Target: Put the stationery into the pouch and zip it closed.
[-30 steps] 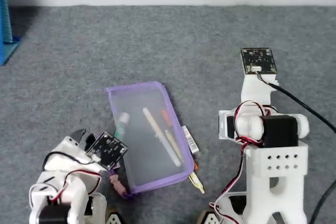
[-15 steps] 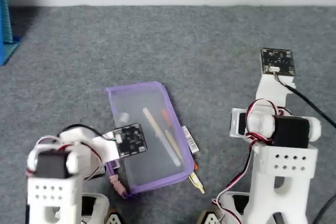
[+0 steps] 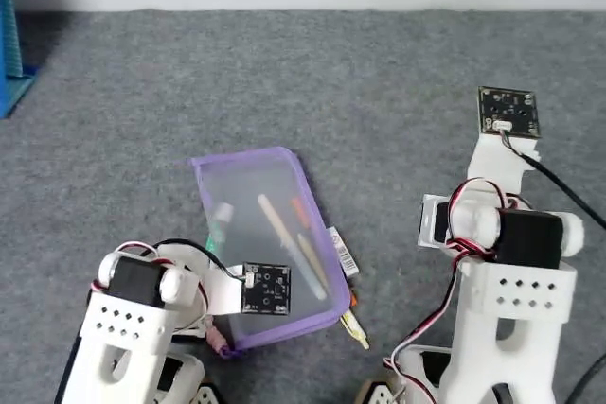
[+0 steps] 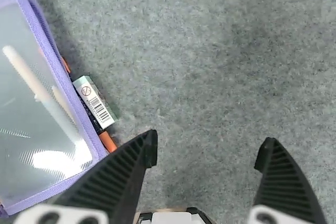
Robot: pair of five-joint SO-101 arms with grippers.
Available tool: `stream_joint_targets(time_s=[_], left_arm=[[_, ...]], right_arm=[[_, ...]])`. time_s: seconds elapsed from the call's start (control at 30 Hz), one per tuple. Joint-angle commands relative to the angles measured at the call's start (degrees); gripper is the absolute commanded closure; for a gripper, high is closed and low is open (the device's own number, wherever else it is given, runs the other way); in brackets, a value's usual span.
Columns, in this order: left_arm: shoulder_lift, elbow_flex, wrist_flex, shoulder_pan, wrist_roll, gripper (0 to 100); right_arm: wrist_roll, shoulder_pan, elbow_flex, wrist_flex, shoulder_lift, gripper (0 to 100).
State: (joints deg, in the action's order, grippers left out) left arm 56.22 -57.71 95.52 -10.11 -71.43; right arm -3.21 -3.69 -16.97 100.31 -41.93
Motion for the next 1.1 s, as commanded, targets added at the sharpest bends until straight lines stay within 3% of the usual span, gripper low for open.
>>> stream_joint_targets(time_s=[0.0,0.2,0.57,0.93,1.07], left_arm=[[-1.1,0.3,-1.2,-1.0,-1.7,76],[-5.1,2.5,-0.7,-0.9,-2.0,82],[-36.6,10.4,0.7,-1.0,-6.2,83],[-46.4,10.5,-10.0,-0.5,-7.1,82],[-47.9,6.4,-17.8,-1.1,-2.9,82]], right_arm=[[0.7,-0.3,0.5,2.2,-1.4,67.8],[0.7,-0.2,0.5,2.2,-1.3,67.8],[0.7,-0.3,0.5,2.2,-1.4,67.8],[0.7,-0.3,0.5,2.2,-1.4,67.8],[0.7,-0.2,0.5,2.1,-1.4,67.8]])
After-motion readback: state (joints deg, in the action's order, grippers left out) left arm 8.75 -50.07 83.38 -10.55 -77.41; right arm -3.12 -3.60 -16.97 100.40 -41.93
